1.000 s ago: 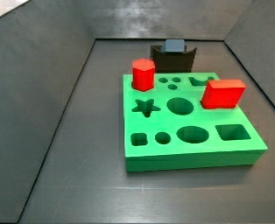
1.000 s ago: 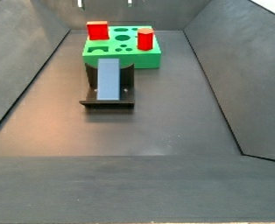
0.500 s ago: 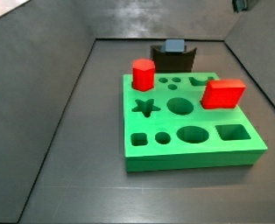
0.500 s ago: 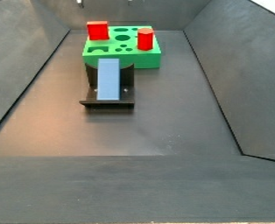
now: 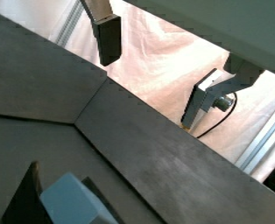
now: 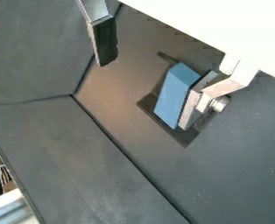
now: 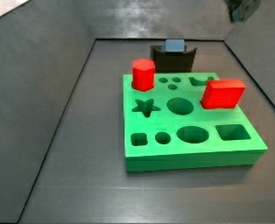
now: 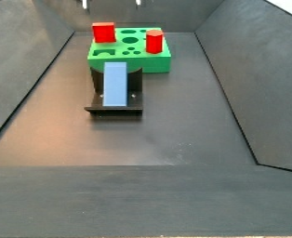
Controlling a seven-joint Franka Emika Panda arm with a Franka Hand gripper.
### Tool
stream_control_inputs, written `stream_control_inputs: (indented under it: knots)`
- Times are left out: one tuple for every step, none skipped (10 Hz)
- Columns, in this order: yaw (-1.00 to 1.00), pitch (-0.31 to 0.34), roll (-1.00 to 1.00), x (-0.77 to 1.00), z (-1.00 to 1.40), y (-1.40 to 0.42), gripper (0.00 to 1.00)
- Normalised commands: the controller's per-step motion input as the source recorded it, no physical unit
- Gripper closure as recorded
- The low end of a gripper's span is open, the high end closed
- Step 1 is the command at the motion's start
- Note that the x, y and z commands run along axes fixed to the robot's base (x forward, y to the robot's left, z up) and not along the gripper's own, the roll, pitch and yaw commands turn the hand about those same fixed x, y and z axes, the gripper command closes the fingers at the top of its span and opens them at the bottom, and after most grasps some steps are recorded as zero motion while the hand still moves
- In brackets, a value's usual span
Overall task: Pick up the rectangle object. Move up. Place the rectangle object on the fixture. Regrasp the rectangle object. Move to above the board. Insert the rectangle object.
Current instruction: Regrasp the rectangle object.
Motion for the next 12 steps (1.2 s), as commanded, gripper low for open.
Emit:
stream_control_inputs:
  knots:
    - [0.15,0.015,0.18,0.05,-1.00,0.06,0.00]
    - [0.14,-0.011,0.14,0.06,-1.00,0.06,0.00]
    - [0.13,-0.038,0.11,0.07,-1.00,0.06,0.00]
    - [0.11,-0.065,0.09,0.07,-1.00,0.05,0.00]
    - [0.08,-0.094,0.08,0.08,-1.00,0.05,0.00]
    - [0.06,-0.101,0.07,0.09,-1.00,0.05,0.00]
    - [0.04,-0.104,0.07,0.10,-1.00,0.04,0.00]
    - [0.00,-0.094,0.08,0.11,-1.00,0.03,0.00]
    - [-0.01,-0.088,0.08,0.11,-0.93,0.02,0.00]
    - [-0.03,-0.065,0.08,0.09,-0.72,0.01,0.00]
    - [-0.03,-0.048,0.07,0.08,-0.57,0.01,0.00]
    - [-0.04,-0.021,0.07,0.07,-0.38,0.01,0.00]
